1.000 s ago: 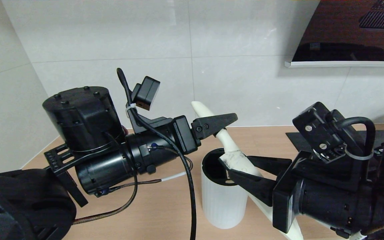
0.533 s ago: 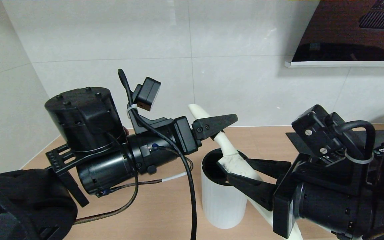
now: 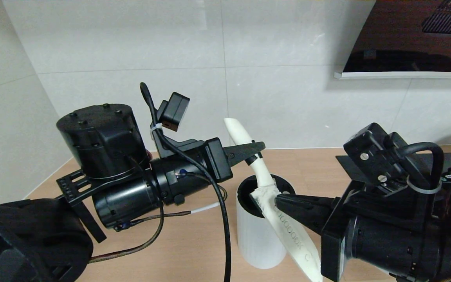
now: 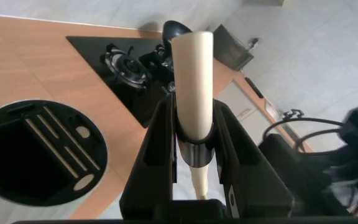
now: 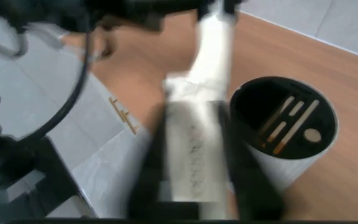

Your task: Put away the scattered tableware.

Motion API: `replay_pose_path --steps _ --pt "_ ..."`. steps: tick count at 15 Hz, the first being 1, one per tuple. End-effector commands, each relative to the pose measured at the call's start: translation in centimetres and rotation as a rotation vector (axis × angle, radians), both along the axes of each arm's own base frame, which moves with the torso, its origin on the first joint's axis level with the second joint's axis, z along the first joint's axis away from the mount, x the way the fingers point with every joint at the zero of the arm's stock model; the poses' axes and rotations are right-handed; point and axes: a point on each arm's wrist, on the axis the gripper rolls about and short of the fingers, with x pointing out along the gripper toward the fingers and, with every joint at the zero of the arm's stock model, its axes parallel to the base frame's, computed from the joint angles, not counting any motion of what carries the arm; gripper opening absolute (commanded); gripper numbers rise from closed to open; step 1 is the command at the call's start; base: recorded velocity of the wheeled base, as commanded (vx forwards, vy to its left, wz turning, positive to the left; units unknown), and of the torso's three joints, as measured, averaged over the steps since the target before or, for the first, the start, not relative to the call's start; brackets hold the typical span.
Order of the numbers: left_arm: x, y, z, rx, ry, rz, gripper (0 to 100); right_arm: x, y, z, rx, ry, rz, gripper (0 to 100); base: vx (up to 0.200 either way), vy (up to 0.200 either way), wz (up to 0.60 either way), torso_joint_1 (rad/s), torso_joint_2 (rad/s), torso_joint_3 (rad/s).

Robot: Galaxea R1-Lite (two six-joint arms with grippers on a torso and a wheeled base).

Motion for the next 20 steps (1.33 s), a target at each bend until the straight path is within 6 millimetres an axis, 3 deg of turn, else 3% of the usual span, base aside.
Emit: replay_pose_path --steps 1,7,10,12,13,20 --pt "0.0 0.0 0.1 -0.002 -0.001 -0.001 0 0.0 0.0 0.0 -0.001 0.001 -0.002 0 0.000 0.000 0.00 0.000 0.00 0.000" --pt "0.0 0.2 0.3 -0.008 -0.014 0.024 0 -0.1 -0.5 0.7 0.022 -0.017 -0.014 0 0.000 0.000 0.00 0.000 0.00 0.000" --pt "0.2 0.5 1.0 -0.029 -0.051 0.078 0 0.7 -1.5 1.2 0.039 -0.033 -0.065 0 0.000 0.000 0.00 0.000 0.00 0.000" --pt "1.0 1.9 1.5 -0.002 -0.125 0.152 0 2.1 -2.7 1.6 0.044 -0.045 -0.143 0 0.000 0.000 0.00 0.000 0.00 0.000" --pt "1.5 2.8 1.8 0.019 -0.163 0.194 0 2.7 -3.1 1.7 0.045 -0.046 -0.171 100 0.000 0.000 0.00 0.000 0.00 0.000" --pt "2.6 4.5 2.6 0.064 -0.304 0.273 0 3.6 -3.1 1.1 0.026 -0.032 -0.198 100 0.000 0.000 0.00 0.000 0.00 0.000"
